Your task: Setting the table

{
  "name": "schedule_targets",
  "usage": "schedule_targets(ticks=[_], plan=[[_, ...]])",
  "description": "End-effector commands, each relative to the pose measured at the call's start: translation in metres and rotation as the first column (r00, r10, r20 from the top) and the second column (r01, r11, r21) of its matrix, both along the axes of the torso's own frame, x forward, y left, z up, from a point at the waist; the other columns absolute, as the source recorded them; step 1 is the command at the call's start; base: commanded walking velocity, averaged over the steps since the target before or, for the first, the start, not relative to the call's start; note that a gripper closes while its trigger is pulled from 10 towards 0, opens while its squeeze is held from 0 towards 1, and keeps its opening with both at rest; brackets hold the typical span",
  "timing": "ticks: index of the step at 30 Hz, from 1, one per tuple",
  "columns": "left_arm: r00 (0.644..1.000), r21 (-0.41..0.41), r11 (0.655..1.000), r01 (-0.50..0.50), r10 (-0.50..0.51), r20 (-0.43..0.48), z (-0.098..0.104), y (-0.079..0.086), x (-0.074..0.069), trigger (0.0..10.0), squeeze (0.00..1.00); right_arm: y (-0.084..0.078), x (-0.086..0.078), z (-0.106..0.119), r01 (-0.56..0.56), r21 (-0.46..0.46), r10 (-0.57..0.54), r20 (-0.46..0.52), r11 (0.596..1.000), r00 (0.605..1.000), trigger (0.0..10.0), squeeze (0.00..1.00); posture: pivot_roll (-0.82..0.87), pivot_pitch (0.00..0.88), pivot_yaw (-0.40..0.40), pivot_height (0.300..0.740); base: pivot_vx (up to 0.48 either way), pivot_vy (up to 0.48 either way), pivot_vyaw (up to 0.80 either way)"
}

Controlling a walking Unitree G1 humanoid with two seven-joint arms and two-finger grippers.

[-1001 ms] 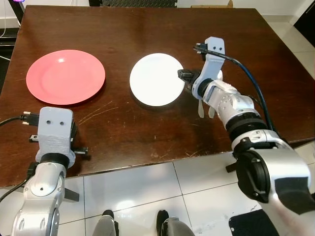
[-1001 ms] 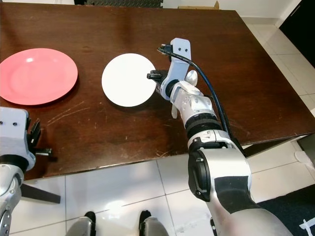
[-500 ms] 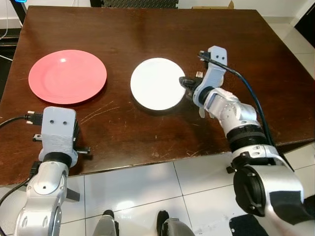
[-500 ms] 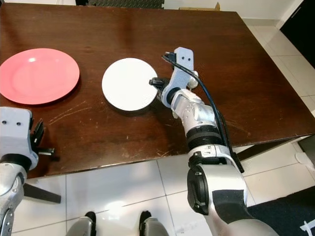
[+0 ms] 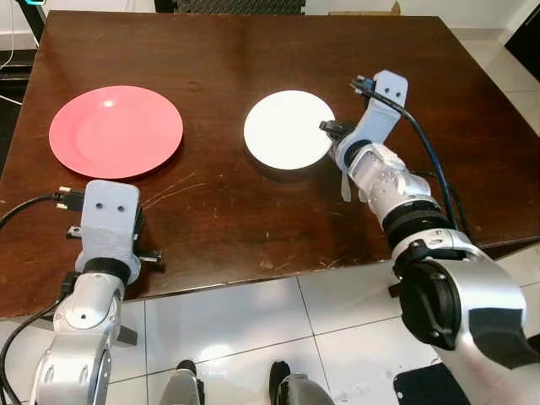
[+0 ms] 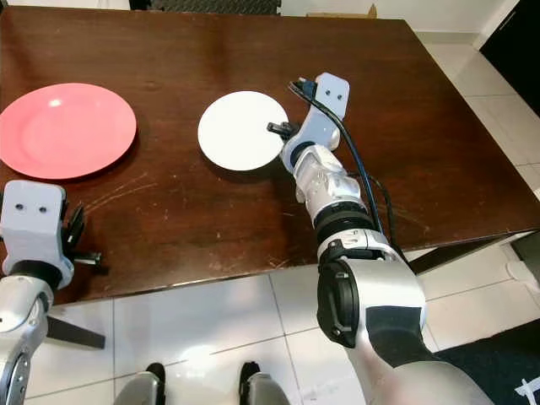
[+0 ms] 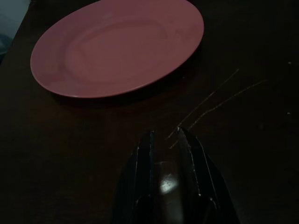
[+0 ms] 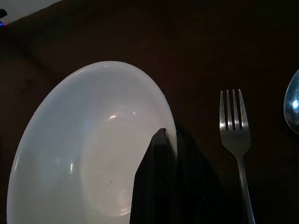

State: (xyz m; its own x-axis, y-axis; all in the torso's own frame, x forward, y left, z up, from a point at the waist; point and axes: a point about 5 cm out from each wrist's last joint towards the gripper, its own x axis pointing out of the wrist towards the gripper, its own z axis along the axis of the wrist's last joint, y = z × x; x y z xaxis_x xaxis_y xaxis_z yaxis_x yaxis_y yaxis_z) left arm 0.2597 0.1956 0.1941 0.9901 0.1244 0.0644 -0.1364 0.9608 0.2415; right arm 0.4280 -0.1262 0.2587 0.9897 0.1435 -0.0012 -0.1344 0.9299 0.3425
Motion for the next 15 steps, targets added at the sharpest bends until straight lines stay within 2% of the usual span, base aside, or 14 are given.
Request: schedule_targets(ticks=[1, 4, 12, 15], plan=[[1.000, -0.001, 1.000, 0.002, -0.002, -0.014, -0.0033, -0.0009, -0.0035, 10.0, 0.00, -0.0045, 0.0005, -0.0032, 0.031, 0.011, -0.031, -0.012, 0.999, 0.999, 10.0, 0.00, 0.21, 0.221, -0.032, 0.740, 0.000, 0.000, 0.00], [1.000, 0.001, 1.000, 0.003, -0.003, -0.013, -0.0024, -0.0013, -0.0037, 10.0, 0.00, -0.0056, 0.0009, -0.0044, 0.066, 0.011, -0.066, -0.011, 0.998, 0.998, 10.0, 0.00, 0.22, 0.225, -0.033, 0.740, 0.000, 0.000, 0.00], [1.000, 0.003, 1.000, -0.004, 0.004, -0.019, -0.0031, 0.0002, -0.0080, 10.0, 0.00, -0.0094, 0.0013, -0.0030, 0.141, 0.174, -0.140, -0.017, 0.975, 0.990, 10.0, 0.00, 0.23, 0.232, -0.034, 0.740, 0.000, 0.000, 0.00], [1.000, 0.003, 1.000, -0.004, 0.004, -0.020, -0.0033, 0.0000, -0.0081, 10.0, 0.00, -0.0084, 0.0012, -0.0037, 0.138, 0.200, -0.137, -0.022, 0.970, 0.990, 10.0, 0.00, 0.22, 0.231, -0.033, 0.740, 0.000, 0.000, 0.00]])
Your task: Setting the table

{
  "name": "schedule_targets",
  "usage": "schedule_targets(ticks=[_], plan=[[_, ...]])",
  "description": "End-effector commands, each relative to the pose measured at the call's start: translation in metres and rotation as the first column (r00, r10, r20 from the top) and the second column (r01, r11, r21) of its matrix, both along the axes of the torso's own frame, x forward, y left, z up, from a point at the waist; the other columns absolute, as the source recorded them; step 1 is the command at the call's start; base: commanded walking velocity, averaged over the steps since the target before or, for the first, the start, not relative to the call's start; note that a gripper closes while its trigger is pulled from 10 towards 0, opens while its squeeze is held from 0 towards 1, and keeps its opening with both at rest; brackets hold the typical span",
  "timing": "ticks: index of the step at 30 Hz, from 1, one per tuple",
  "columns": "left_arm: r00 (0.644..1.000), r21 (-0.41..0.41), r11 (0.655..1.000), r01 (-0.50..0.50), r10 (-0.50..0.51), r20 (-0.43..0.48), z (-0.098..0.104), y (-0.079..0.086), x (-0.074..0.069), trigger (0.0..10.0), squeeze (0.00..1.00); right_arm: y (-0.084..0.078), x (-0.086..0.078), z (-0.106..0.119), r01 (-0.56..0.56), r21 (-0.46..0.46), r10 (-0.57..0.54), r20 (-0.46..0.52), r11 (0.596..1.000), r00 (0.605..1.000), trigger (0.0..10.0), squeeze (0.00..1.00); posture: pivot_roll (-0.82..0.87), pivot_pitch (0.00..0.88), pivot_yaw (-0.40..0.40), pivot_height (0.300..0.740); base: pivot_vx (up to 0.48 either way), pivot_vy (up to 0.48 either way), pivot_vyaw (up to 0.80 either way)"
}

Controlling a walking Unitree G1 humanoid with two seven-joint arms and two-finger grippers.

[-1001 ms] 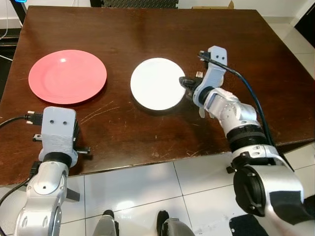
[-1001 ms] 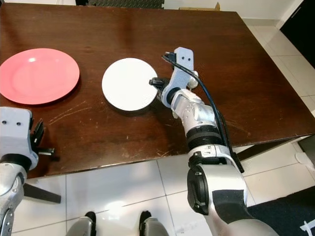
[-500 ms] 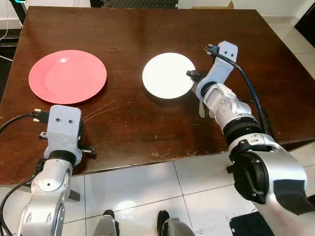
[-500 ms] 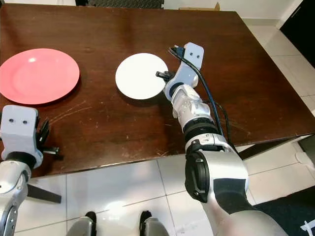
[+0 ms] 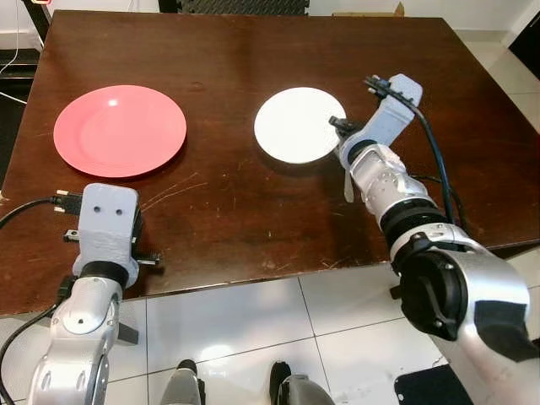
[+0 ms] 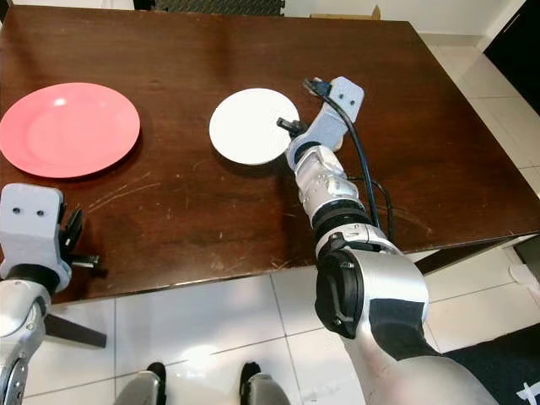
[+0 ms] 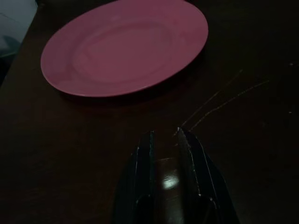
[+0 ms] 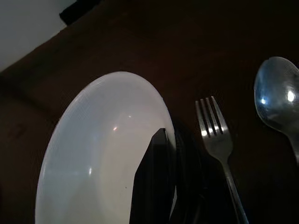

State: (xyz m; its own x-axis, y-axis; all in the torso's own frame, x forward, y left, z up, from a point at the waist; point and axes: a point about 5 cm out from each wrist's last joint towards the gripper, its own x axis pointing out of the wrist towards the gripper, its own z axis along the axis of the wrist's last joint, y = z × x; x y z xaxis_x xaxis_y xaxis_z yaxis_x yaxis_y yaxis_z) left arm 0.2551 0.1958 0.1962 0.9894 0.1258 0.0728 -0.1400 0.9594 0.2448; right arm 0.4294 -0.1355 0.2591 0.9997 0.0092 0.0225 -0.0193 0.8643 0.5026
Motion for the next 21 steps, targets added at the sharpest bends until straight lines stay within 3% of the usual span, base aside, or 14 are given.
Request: schedule_targets(ticks=[1, 4, 5, 11, 12, 17, 18, 19, 21], plan=[[1.000, -0.002, 1.000, -0.001, 0.001, -0.027, -0.005, -0.001, -0.003, 10.0, 0.00, 0.002, 0.000, -0.004, -0.001, 0.029, 0.001, -0.016, 1.000, 1.000, 10.0, 0.00, 0.22, 0.231, -0.032, 0.740, 0.000, 0.000, 0.00], [1.000, -0.002, 1.000, 0.002, -0.002, -0.026, -0.005, -0.001, -0.002, 10.0, 0.00, 0.007, 0.000, -0.006, -0.020, 0.029, 0.021, -0.019, 0.999, 1.000, 10.0, 0.00, 0.22, 0.228, -0.032, 0.740, 0.000, 0.000, 0.00], [1.000, -0.002, 1.000, 0.002, -0.002, -0.025, -0.005, -0.001, -0.002, 10.0, 0.00, 0.008, 0.000, -0.006, -0.031, 0.033, 0.032, -0.017, 0.999, 0.999, 10.0, 1.00, 0.22, 0.227, -0.031, 0.740, 0.000, 0.000, 0.00], [1.000, -0.002, 1.000, 0.005, -0.005, -0.024, -0.004, -0.002, -0.001, 10.0, 0.00, 0.012, 0.000, -0.002, -0.076, 0.055, 0.075, 0.017, 0.996, 0.997, 10.0, 1.00, 0.22, 0.224, -0.030, 0.740, 0.000, 0.000, 0.00], [1.000, -0.003, 1.000, 0.005, -0.005, -0.024, -0.004, -0.002, -0.001, 10.0, 0.00, 0.012, 0.000, 0.001, -0.085, 0.068, 0.083, 0.040, 0.994, 0.996, 10.0, 0.00, 0.22, 0.224, -0.031, 0.740, 0.000, 0.000, 0.00], [1.000, -0.006, 1.000, 0.004, -0.005, -0.023, -0.004, -0.002, -0.001, 10.0, 0.00, 0.003, 0.001, 0.020, -0.061, 0.005, 0.060, 0.126, 0.998, 0.990, 10.0, 0.00, 0.22, 0.222, -0.032, 0.740, 0.000, 0.000, 0.00], [1.000, -0.007, 1.000, 0.003, -0.004, -0.023, -0.005, -0.002, -0.002, 10.0, 0.00, 0.000, 0.000, 0.031, -0.031, -0.083, 0.045, 0.170, 0.996, 0.984, 10.0, 0.00, 0.22, 0.220, -0.031, 0.740, 0.000, 0.000, 0.00], [1.000, -0.007, 1.000, 0.003, -0.004, -0.023, -0.005, -0.002, -0.002, 10.0, 0.00, 0.000, 0.000, 0.031, -0.031, -0.083, 0.045, 0.170, 0.996, 0.984, 10.0, 0.00, 0.22, 0.220, -0.031, 0.740, 0.000, 0.000, 0.00], [1.000, -0.010, 1.000, 0.004, -0.004, -0.022, -0.005, -0.003, -0.001, 10.0, 0.00, -0.003, 0.000, 0.041, 0.003, -0.180, 0.035, 0.210, 0.984, 0.977, 10.0, 0.00, 0.21, 0.218, -0.029, 0.740, 0.000, 0.000, 0.00]])
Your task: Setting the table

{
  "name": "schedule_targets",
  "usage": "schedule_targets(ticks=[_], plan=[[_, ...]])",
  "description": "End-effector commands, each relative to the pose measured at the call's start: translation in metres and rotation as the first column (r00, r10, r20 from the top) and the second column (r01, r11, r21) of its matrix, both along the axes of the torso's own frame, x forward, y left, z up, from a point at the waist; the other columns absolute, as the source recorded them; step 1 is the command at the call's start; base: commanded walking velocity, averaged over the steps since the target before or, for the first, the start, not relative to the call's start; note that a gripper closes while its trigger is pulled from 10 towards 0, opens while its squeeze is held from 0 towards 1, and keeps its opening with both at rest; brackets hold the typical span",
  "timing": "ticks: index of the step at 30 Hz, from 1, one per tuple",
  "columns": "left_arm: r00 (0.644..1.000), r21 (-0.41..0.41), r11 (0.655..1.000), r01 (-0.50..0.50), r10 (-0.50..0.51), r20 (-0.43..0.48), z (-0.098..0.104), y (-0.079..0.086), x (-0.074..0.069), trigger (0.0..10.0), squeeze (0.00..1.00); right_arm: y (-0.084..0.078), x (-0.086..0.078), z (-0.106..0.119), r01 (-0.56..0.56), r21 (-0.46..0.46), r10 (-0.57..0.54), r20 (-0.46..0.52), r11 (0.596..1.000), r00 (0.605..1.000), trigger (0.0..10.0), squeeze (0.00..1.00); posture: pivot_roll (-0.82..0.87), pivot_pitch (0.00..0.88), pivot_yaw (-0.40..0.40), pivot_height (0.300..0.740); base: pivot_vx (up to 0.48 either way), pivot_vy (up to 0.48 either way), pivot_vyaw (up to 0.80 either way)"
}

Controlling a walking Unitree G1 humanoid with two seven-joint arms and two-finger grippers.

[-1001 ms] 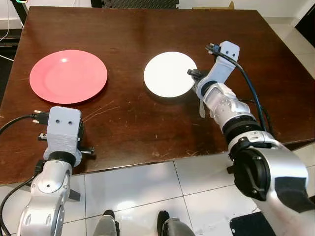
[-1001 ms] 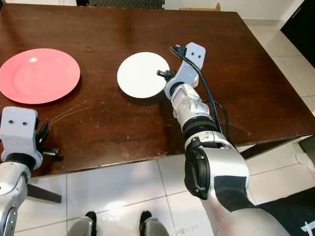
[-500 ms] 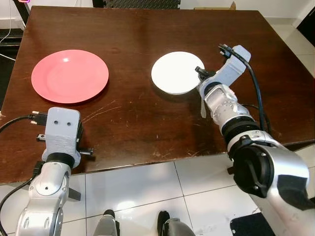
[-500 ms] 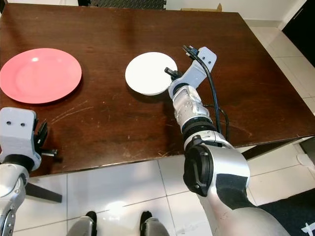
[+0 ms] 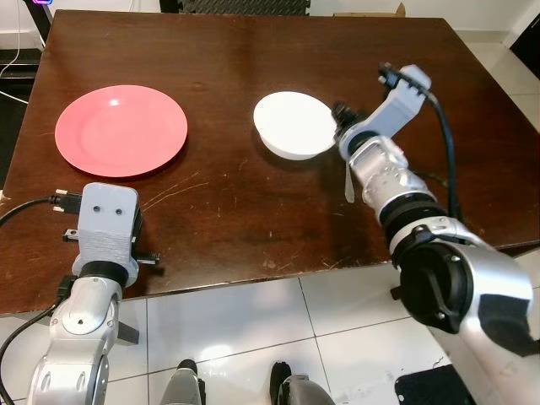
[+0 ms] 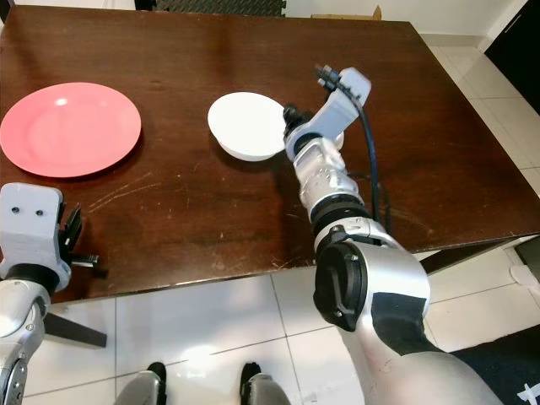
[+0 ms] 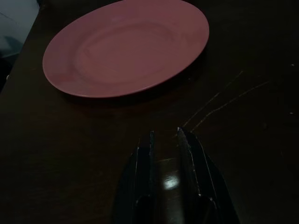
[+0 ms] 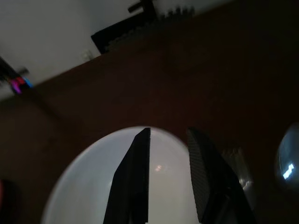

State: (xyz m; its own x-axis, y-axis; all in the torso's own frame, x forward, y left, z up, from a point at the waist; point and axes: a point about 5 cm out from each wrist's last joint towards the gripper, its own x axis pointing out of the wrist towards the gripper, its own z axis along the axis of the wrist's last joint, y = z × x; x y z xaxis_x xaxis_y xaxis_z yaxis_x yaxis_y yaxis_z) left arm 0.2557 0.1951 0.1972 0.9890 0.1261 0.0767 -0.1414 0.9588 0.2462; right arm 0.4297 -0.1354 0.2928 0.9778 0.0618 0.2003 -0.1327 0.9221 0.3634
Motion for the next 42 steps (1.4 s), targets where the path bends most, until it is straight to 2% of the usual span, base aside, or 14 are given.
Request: schedule_targets(ticks=[1, 4, 8, 10, 14, 15, 20, 27, 28, 29, 30, 32, 35, 42], plan=[[1.000, -0.014, 1.000, 0.006, -0.006, -0.025, -0.006, -0.002, -0.002, 10.0, 0.00, -0.006, -0.001, 0.013, 0.045, -0.081, -0.040, 0.056, 0.996, 0.998, 10.0, 0.00, 0.21, 0.217, -0.029, 0.740, 0.000, 0.000, 0.00], [1.000, -0.020, 1.000, 0.009, -0.009, -0.017, -0.004, -0.002, 0.001, 10.0, 0.00, -0.010, -0.001, 0.017, 0.065, -0.093, -0.059, 0.068, 0.994, 0.996, 10.0, 0.00, 0.20, 0.217, -0.030, 0.740, 0.000, 0.000, 0.00], [1.000, -0.173, 0.985, -0.014, 0.013, -0.005, -0.001, 0.006, 0.016, 10.0, 0.00, -0.014, -0.006, 0.038, 0.074, -0.062, -0.060, 0.203, 0.995, 0.977, 10.0, 0.00, 0.20, 0.216, -0.034, 0.740, 0.000, 0.000, 0.00], [0.999, -0.290, 0.956, -0.049, 0.043, -0.027, -0.003, 0.019, 0.044, 10.0, 0.00, 0.000, -0.016, 0.049, 0.003, -0.031, 0.007, 0.333, 1.000, 0.943, 10.0, 0.00, 0.17, 0.228, -0.029, 0.740, 0.000, 0.000, 0.00], [0.997, -0.347, 0.935, -0.076, 0.066, -0.039, -0.002, 0.029, 0.063, 10.0, 0.00, 0.009, -0.025, 0.048, -0.009, -0.028, 0.019, 0.373, 1.000, 0.928, 10.0, 0.00, 0.14, 0.231, -0.023, 0.740, 0.000, 0.000, 0.00], [0.997, -0.394, 0.915, -0.081, 0.066, -0.052, -0.003, 0.031, 0.071, 10.0, 1.00, 0.012, -0.029, 0.046, -0.014, -0.031, 0.025, 0.379, 0.999, 0.925, 10.0, 0.00, 0.14, 0.231, -0.023, 0.740, 0.000, 0.000, 0.00], [0.994, -0.499, 0.860, -0.106, 0.081, -0.072, 0.000, 0.036, 0.095, 10.0, 1.00, 0.026, -0.046, 0.039, -0.061, -0.048, 0.075, 0.402, 0.997, 0.912, 10.0, 0.00, 0.11, 0.230, -0.004, 0.740, 0.000, 0.000, 0.00], [0.987, -0.573, 0.805, -0.155, 0.148, -0.059, 0.003, 0.040, 0.099, 10.0, 1.00, 0.025, -0.054, 0.035, -0.072, -0.058, 0.089, 0.397, 0.996, 0.914, 10.0, 0.00, 0.09, 0.225, 0.016, 0.740, 0.000, 0.000, 0.00], [0.985, -0.583, 0.796, -0.163, 0.166, -0.049, 0.004, 0.041, 0.097, 10.0, 0.18, 0.024, -0.055, 0.034, -0.069, -0.062, 0.088, 0.393, 0.996, 0.915, 10.0, 0.00, 0.09, 0.224, 0.015, 0.740, 0.000, 0.000, 0.00], [0.983, -0.589, 0.791, -0.167, 0.177, -0.041, 0.005, 0.042, 0.097, 10.0, 0.18, 0.024, -0.056, 0.033, -0.067, -0.065, 0.087, 0.390, 0.996, 0.917, 10.0, 0.00, 0.09, 0.224, 0.015, 0.740, 0.000, 0.000, 0.00], [0.980, -0.600, 0.781, -0.177, 0.198, -0.030, 0.006, 0.044, 0.096, 10.0, 0.00, 0.024, -0.056, 0.032, -0.068, -0.066, 0.088, 0.385, 0.995, 0.919, 10.0, 0.00, 0.09, 0.225, 0.010, 0.740, 0.000, 0.000, 0.00], [0.977, -0.605, 0.775, -0.183, 0.211, -0.024, 0.007, 0.046, 0.096, 10.0, 0.00, 0.024, -0.057, 0.031, -0.069, -0.067, 0.089, 0.381, 0.995, 0.920, 10.0, 0.00, 0.09, 0.225, 0.010, 0.740, 0.000, 0.000, 0.00], [0.973, -0.735, 0.652, -0.184, 0.227, -0.042, 0.001, 0.053, 0.104, 10.0, 0.00, 0.030, -0.060, 0.030, -0.088, -0.090, 0.115, 0.369, 0.992, 0.922, 10.0, 0.00, 0.10, 0.225, 0.001, 0.740, 0.000, 0.000, 0.00], [0.977, -0.803, 0.568, -0.182, 0.198, -0.081, -0.001, 0.054, 0.122, 10.0, 0.00, 0.035, -0.065, 0.035, -0.108, -0.102, 0.140, 0.382, 0.989, 0.914, 10.0, 0.00, 0.10, 0.231, -0.007, 0.740, 0.000, 0.000, 0.00]])
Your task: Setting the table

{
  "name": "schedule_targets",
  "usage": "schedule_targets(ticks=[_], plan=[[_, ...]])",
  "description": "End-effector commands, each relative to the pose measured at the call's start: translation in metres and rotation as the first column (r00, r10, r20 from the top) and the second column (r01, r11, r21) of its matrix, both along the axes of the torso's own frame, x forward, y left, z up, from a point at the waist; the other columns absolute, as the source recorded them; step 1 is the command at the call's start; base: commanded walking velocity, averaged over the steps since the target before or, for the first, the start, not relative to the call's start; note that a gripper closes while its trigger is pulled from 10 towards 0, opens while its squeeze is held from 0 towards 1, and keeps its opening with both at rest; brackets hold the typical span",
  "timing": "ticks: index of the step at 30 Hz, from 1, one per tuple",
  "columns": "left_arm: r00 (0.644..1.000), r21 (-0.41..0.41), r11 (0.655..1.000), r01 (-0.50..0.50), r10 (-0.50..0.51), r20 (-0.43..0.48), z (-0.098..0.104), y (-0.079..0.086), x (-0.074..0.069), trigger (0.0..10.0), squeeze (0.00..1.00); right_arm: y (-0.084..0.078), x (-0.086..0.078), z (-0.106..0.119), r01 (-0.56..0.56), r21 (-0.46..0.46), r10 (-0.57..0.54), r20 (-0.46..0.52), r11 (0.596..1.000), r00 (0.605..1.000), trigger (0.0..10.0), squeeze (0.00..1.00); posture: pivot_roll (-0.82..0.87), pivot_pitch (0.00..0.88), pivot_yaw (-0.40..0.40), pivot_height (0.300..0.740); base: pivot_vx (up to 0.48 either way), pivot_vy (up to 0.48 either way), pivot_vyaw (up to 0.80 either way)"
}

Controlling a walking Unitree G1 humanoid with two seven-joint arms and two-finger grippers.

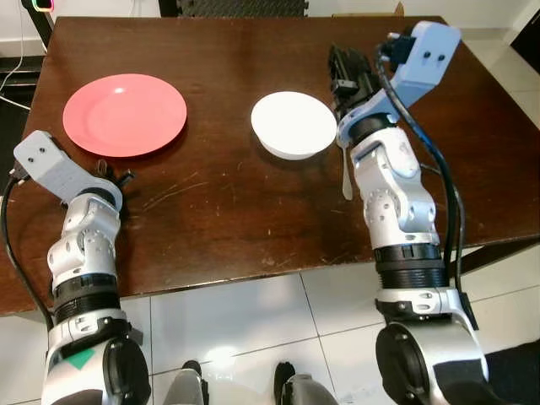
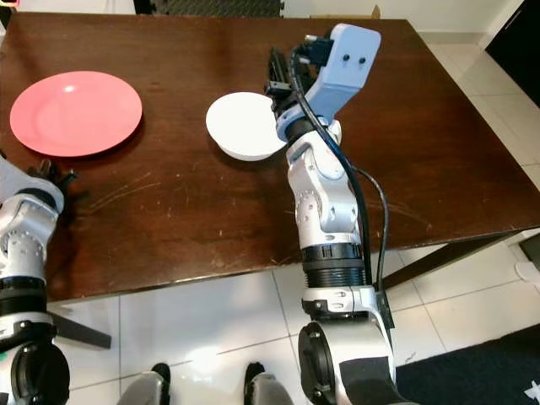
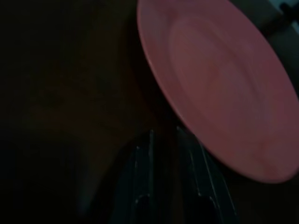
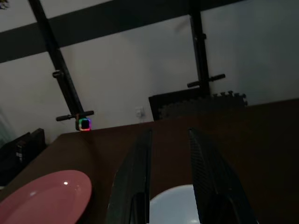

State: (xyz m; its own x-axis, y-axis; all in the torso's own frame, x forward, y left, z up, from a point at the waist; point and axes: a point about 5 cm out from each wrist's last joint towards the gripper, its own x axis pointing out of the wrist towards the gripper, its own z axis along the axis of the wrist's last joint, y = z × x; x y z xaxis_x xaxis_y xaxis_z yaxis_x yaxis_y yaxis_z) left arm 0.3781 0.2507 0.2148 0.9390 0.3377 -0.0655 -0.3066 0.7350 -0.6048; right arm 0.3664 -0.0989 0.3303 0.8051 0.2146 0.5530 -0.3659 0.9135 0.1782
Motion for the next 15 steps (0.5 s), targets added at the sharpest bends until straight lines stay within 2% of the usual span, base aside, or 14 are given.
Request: schedule_targets(ticks=[1, 2, 4, 5, 10, 12, 13, 14, 15], plan=[[0.999, -0.035, 0.999, 0.014, -0.015, -0.045, -0.014, -0.002, 0.003, 10.0, 0.00, -0.002, -0.003, -0.002, 0.001, 0.008, -0.001, -0.004, 1.000, 1.000, 10.0, 0.00, 0.08, 0.230, -0.002, 0.740, 0.000, 0.000, 0.00], [0.999, -0.032, 0.999, 0.027, -0.028, -0.022, -0.008, -0.004, 0.006, 10.0, 0.09, -0.002, -0.005, -0.001, 0.000, 0.006, 0.000, -0.003, 1.000, 1.000, 10.0, 0.00, 0.08, 0.230, -0.002, 0.740, 0.000, 0.000, 0.00], [0.999, -0.029, 0.999, 0.037, -0.037, -0.007, -0.005, -0.005, 0.007, 10.0, 0.09, -0.002, -0.006, -0.001, -0.001, 0.005, 0.001, -0.002, 1.000, 1.000, 10.0, 0.00, 0.07, 0.227, 0.003, 0.740, 0.000, 0.000, 0.00], [0.999, -0.030, 0.999, 0.039, -0.039, -0.002, -0.003, -0.006, 0.009, 10.0, 1.00, -0.003, -0.006, -0.002, 0.002, 0.005, -0.002, -0.006, 1.000, 1.000, 10.0, 0.00, 0.07, 0.227, 0.005, 0.740, 0.000, 0.000, 0.00], [1.000, -0.058, 0.998, 0.024, -0.024, 0.002, -0.001, -0.005, 0.014, 10.0, 1.00, -0.004, -0.008, -0.004, 0.005, 0.007, -0.004, -0.016, 1.000, 1.000, 10.0, 0.00, 0.07, 0.223, 0.007, 0.740, 0.000, 0.000, 0.00], [1.000, -0.021, 1.000, 0.014, -0.014, 0.013, 0.004, -0.007, 0.016, 10.0, 1.00, -0.004, -0.009, -0.004, 0.004, 0.005, -0.003, -0.017, 1.000, 1.000, 10.0, 0.00, 0.07, 0.222, 0.010, 0.740, 0.000, 0.000, 0.00], [1.000, 0.013, 1.000, -0.003, 0.003, 0.020, 0.007, -0.006, 0.015, 10.0, 0.92, -0.004, -0.009, -0.004, 0.003, 0.005, -0.003, -0.017, 1.000, 1.000, 10.0, 0.00, 0.07, 0.222, 0.010, 0.740, 0.000, 0.000, 0.00], [1.000, 0.013, 1.000, -0.003, 0.003, 0.020, 0.007, -0.006, 0.015, 10.0, 0.92, -0.004, -0.009, -0.004, 0.003, 0.005, -0.003, -0.017, 1.000, 1.000, 10.0, 0.00, 0.07, 0.222, 0.010, 0.740, 0.000, 0.000, 0.00], [0.998, 0.097, 0.995, -0.028, 0.024, 0.050, 0.015, -0.007, 0.013, 10.0, 0.00, -0.004, -0.009, -0.004, 0.001, 0.005, -0.001, -0.016, 1.000, 1.000, 10.0, 0.00, 0.07, 0.219, 0.010, 0.740, 0.000, 0.000, 0.00]])
